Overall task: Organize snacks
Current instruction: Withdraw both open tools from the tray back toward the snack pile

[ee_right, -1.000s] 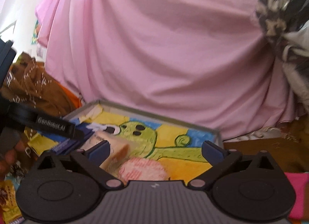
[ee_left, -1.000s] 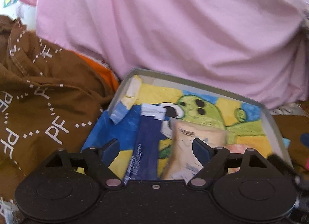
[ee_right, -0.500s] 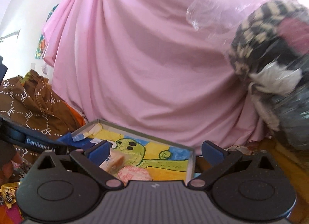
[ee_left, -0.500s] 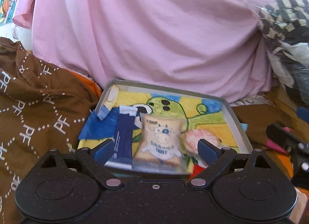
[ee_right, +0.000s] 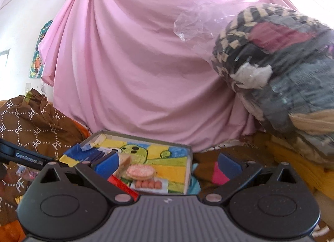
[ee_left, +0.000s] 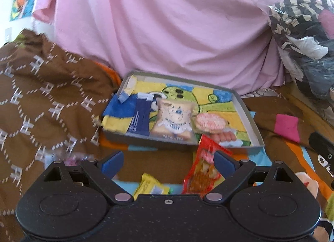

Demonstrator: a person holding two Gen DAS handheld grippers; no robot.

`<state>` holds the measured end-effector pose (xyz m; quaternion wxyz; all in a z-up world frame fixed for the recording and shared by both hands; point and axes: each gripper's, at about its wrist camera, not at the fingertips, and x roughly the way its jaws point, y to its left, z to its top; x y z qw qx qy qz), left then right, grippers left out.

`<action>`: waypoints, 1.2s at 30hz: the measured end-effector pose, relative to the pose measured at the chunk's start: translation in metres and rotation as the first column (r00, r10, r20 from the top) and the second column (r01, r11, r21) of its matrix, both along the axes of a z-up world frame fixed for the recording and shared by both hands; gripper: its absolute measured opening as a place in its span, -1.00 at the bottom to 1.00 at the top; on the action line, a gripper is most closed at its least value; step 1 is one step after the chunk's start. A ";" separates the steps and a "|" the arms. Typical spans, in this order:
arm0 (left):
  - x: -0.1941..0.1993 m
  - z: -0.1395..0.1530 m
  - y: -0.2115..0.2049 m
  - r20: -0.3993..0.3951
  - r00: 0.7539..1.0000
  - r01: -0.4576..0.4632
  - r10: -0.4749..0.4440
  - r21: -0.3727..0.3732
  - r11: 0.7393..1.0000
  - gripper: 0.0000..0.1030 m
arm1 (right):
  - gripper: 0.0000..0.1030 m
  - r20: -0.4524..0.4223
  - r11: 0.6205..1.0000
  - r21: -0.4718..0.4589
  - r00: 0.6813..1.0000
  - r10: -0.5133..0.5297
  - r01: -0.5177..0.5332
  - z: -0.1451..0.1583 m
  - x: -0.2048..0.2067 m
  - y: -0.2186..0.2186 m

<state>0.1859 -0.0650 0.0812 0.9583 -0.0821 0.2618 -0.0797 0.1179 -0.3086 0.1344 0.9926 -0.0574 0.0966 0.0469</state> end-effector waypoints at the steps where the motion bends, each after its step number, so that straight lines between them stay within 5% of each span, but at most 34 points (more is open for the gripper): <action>1: -0.006 -0.002 0.001 -0.006 1.000 -0.006 0.005 -0.006 1.000 0.81 | 1.00 -0.005 1.000 0.003 1.000 -0.005 0.005 -0.002 -0.005 -0.001; 17: -0.089 -0.039 0.025 -0.065 0.994 -0.094 0.093 -0.015 0.995 0.81 | 1.00 -0.139 0.997 0.051 0.989 -0.054 0.062 -0.037 -0.070 -0.004; 25: -0.119 -0.063 0.032 -0.153 0.979 -0.126 0.132 0.050 0.991 0.80 | 1.00 -0.205 0.996 0.067 0.978 -0.039 0.054 -0.050 -0.090 0.003; 36: -0.137 -0.087 0.047 -0.263 0.950 -0.153 0.166 0.068 0.986 0.80 | 1.00 -0.368 1.000 0.017 0.929 0.031 -0.026 -0.071 -0.096 0.028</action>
